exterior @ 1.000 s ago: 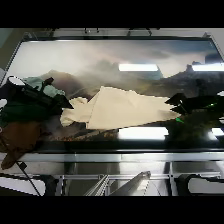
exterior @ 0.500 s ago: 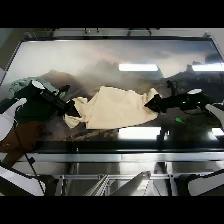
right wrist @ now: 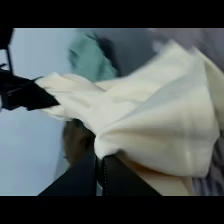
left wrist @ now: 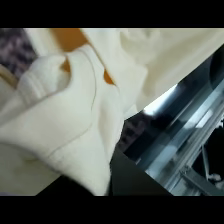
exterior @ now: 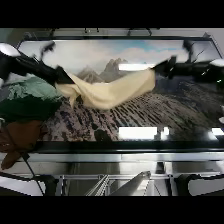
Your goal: Fold the shirts.
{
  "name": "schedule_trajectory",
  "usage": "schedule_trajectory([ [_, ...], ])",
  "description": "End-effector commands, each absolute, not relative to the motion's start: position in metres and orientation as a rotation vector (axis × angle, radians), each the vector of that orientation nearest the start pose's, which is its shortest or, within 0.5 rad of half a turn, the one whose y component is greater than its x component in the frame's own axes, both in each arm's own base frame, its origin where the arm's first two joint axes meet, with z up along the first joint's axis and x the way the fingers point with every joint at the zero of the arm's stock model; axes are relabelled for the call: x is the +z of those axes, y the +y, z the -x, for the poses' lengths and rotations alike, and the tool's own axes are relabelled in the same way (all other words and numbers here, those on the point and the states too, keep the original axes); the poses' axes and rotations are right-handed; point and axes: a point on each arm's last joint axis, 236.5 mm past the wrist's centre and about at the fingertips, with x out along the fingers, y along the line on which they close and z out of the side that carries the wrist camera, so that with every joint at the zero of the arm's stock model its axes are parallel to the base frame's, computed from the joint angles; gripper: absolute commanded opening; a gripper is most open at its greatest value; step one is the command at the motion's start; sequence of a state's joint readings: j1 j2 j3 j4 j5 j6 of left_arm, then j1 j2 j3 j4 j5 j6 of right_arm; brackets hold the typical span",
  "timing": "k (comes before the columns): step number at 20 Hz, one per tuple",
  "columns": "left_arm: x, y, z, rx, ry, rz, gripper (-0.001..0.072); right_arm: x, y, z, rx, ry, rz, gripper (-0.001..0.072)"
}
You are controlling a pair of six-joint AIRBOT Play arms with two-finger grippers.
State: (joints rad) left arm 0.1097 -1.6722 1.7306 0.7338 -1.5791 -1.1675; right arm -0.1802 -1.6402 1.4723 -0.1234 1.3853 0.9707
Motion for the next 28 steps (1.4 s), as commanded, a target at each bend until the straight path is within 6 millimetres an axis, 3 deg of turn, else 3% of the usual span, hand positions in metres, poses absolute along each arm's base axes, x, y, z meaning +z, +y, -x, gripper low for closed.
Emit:
schedule_trajectory([
  [1,0.267,-0.1,-0.437,-0.795,0.783,0.236,0.0013,0.362,0.113,-0.41,1.357,0.299,-0.767,0.0012],
  [2,0.315,-0.089,-0.423,-0.755,0.647,0.161,0.0013,0.392,0.107,-0.374,1.416,0.225,-0.667,0.0012],
  [3,0.35,-0.081,-0.408,-0.711,0.54,0.101,0.0019,0.401,0.105,-0.348,1.405,0.218,-0.557,0.0012],
  [4,0.374,-0.073,-0.393,-0.664,0.457,0.065,0.0022,0.394,0.104,-0.34,1.325,0.26,-0.464,0.0012],
  [5,0.383,-0.067,-0.383,-0.629,0.42,0.059,0.0022,0.38,0.101,-0.342,1.204,0.327,-0.39,0.0012],
  [6,0.378,-0.063,-0.376,-0.609,0.426,0.071,0.0022,0.365,0.096,-0.349,1.092,0.39,-0.353,0.0012],
  [7,0.363,-0.062,-0.373,-0.606,0.462,0.098,0.0023,0.351,0.091,-0.356,1.007,0.443,-0.327,0.0012],
  [10,0.284,-0.072,-0.378,-0.661,0.639,0.198,0.0023,0.31,0.091,-0.364,0.929,0.581,-0.306,0.0012],
  [14,0.182,-0.109,-0.374,-0.793,0.897,0.298,0.0023,0.237,0.1,-0.372,0.906,0.758,-0.381,0.0014],
  [15,0.159,-0.119,-0.37,-0.823,0.965,0.325,0.0022,0.212,0.098,-0.378,0.869,0.806,-0.402,0.0081],
  [16,0.138,-0.127,-0.366,-0.851,1.035,0.347,0.0077,0.188,0.091,-0.384,0.815,0.849,-0.411,0.0302],
  [17,0.121,-0.132,-0.363,-0.868,1.089,0.371,0.0367,0.165,0.083,-0.388,0.755,0.898,-0.419,0.0435],
  [18,0.106,-0.132,-0.364,-0.867,1.133,0.404,0.0606,0.143,0.073,-0.39,0.696,0.957,-0.419,0.0443],
  [19,0.092,-0.132,-0.363,-0.859,1.187,0.447,0.0708,0.128,0.065,-0.388,0.651,1.009,-0.415,0.0443],
  [20,0.08,-0.13,-0.361,-0.861,1.231,0.477,0.0707,0.116,0.061,-0.386,0.618,1.052,-0.419,0.0444],
  [21,0.069,-0.128,-0.358,-0.87,1.276,0.504,0.0707,0.111,0.064,-0.384,0.616,1.074,-0.442,0.0524],
  [22,0.057,-0.124,-0.355,-0.874,1.322,0.536,0.0707,0.105,0.073,-0.381,0.629,1.087,-0.463,0.0659],
  [26,0.008,-0.109,-0.366,-0.81,1.405,0.653,0.0706,0.046,0.114,-0.377,0.616,1.147,-0.496,0.0666],
  [28,-0.012,-0.11,-0.364,-0.811,1.459,0.694,0.0706,0.017,0.116,-0.387,0.556,1.168,-0.522,0.0665],
])
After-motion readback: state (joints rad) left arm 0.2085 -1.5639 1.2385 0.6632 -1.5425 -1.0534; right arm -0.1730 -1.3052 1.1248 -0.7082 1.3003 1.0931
